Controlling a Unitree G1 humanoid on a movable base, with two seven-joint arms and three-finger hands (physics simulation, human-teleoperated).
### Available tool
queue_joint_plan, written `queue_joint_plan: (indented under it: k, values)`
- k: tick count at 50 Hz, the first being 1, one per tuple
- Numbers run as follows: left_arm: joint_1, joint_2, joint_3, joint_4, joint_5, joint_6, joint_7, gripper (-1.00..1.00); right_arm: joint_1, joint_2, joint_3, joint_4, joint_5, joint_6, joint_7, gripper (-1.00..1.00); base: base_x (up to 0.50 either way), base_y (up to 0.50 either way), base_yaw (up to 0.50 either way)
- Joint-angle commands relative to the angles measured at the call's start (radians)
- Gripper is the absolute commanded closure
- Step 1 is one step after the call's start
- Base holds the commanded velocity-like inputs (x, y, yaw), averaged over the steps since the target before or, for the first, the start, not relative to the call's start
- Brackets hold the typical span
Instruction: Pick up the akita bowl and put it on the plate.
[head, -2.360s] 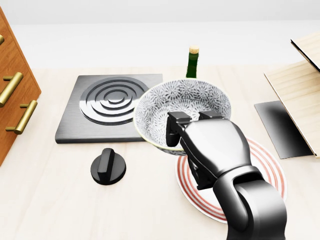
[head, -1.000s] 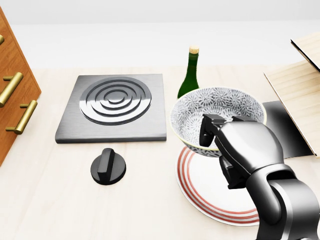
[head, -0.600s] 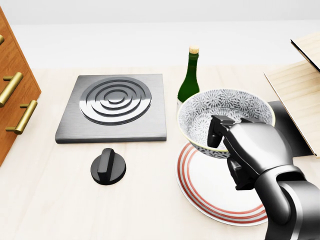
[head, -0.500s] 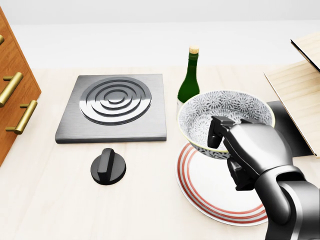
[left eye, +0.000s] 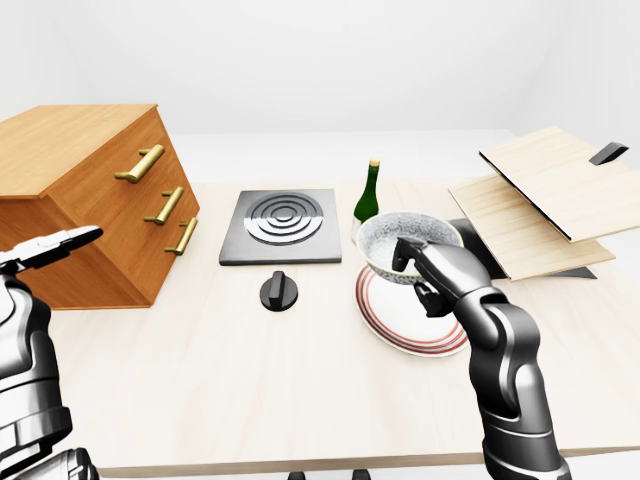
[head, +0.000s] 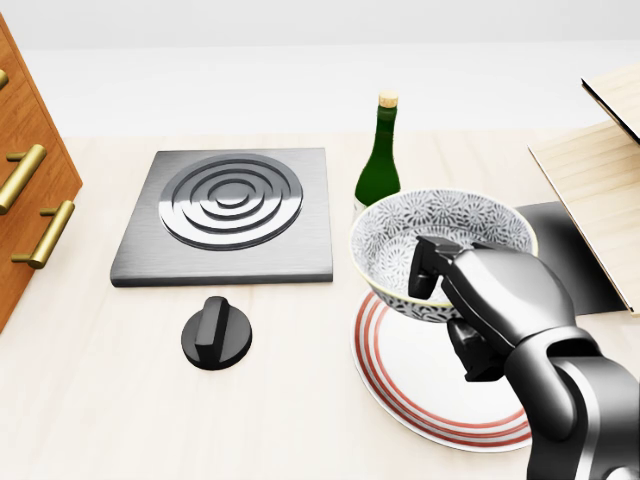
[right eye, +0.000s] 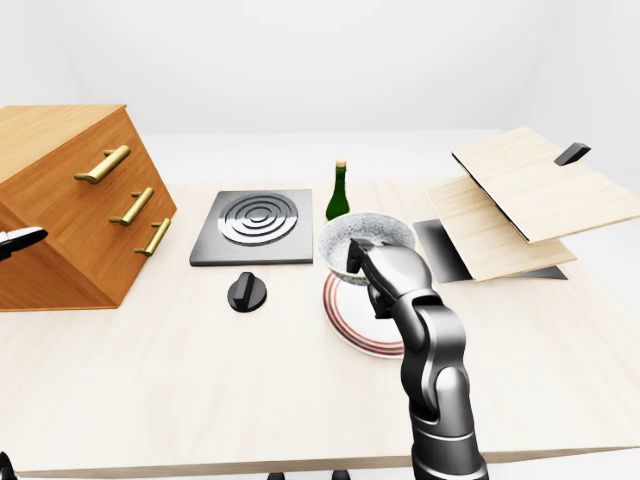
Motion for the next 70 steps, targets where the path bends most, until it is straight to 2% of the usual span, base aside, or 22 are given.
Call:
queue_joint_plan:
  k: [1,7,8,9,13,32,42,43,44,47,54,70]
  values:
    - [-0.024,0.008,-0.013,0.031,0.003,-0.009,0.003,-1.00,0.010,-0.002,-0.007,0.003,0.021,0.000,0.000,1.00,0.00,0.00,0.00]
    - [-0.038,0.014,-0.021,0.048,0.003,-0.013,0.004,-1.00,0.028,-0.004,-0.008,0.013,0.031,0.000,0.000,1.00,0.00,0.00,0.00]
    - [0.101,-0.011,0.043,-0.094,-0.032,0.009,-0.016,-1.00,0.032,-0.005,-0.009,0.016,0.033,0.000,0.000,1.00,0.00,0.00,0.00]
    - [0.111,-0.018,0.052,-0.112,-0.030,0.018,-0.018,-1.00,0.035,-0.004,-0.009,0.018,0.035,0.000,0.000,1.00,0.00,0.00,0.00]
    - [0.108,-0.028,0.064,-0.119,-0.017,0.024,-0.027,-1.00,0.047,-0.002,-0.007,0.017,0.035,0.000,0.000,1.00,0.00,0.00,0.00]
    - [0.105,-0.032,0.070,-0.120,-0.010,0.026,-0.032,-1.00,0.053,-0.011,-0.014,0.030,0.042,0.000,0.000,1.00,0.00,0.00,0.00]
    - [0.105,-0.032,0.070,-0.120,-0.010,0.025,-0.033,-1.00,0.061,-0.035,-0.055,0.017,0.062,0.000,0.000,1.00,0.00,0.00,0.00]
    - [-0.070,0.005,-0.012,0.055,0.033,0.000,-0.001,-1.00,0.063,-0.036,-0.058,0.017,0.064,0.000,0.000,1.00,0.00,0.00,0.00]
    - [-0.075,0.013,-0.020,0.074,0.027,-0.011,0.000,-1.00,0.067,-0.040,-0.065,0.019,0.068,0.000,0.000,1.00,0.00,0.00,0.00]
    - [-0.061,0.019,-0.025,0.066,0.012,-0.012,0.004,-1.00,0.064,-0.046,-0.073,0.015,0.068,0.000,0.000,1.00,0.00,0.00,0.00]
    - [-0.013,0.019,-0.004,0.014,-0.005,0.003,-0.003,-1.00,0.051,-0.056,-0.079,0.045,0.071,0.000,0.000,1.00,0.00,0.00,0.00]
    - [0.055,-0.002,0.039,-0.067,-0.012,0.023,-0.017,-1.00,0.036,-0.057,-0.065,0.113,0.087,0.000,0.000,1.00,0.00,0.00,0.00]
